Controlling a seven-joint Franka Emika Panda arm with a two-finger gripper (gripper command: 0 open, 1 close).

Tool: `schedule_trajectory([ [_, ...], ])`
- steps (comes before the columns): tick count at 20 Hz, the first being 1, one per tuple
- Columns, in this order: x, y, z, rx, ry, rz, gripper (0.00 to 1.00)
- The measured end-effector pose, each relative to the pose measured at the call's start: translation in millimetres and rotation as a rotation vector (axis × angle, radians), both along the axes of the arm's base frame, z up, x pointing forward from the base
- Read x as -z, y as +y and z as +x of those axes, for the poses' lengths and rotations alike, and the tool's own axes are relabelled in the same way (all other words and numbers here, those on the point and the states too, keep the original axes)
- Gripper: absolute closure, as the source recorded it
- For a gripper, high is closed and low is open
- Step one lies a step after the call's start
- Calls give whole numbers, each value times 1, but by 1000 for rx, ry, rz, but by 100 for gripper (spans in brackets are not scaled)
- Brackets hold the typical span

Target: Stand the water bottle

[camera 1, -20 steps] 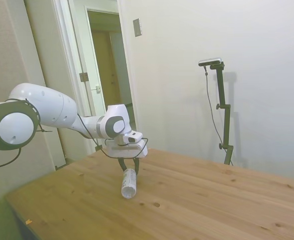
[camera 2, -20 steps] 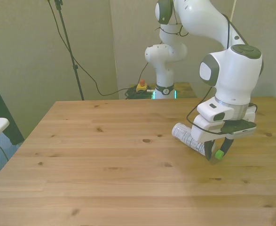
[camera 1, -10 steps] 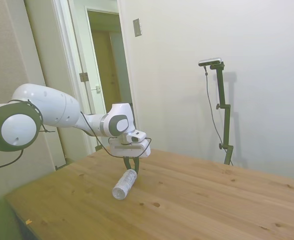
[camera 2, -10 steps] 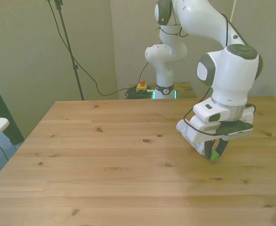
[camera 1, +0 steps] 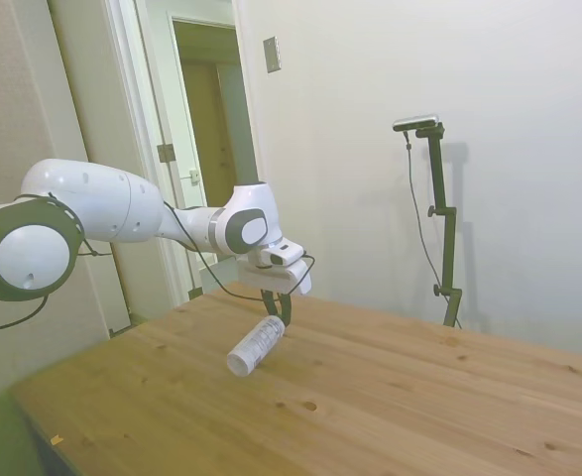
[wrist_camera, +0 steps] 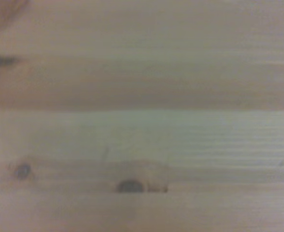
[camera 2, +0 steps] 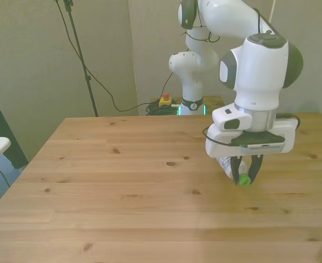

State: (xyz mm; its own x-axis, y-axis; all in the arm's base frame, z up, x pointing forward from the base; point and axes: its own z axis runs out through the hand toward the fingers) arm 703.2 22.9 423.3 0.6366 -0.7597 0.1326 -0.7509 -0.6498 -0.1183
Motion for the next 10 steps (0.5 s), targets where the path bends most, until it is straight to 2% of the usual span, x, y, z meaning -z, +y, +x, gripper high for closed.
schedule_trajectory([
  [4, -19, -2, 2, 145, -113, -54, 100],
  [10, -33, 1, 3, 340, -280, -145, 100],
])
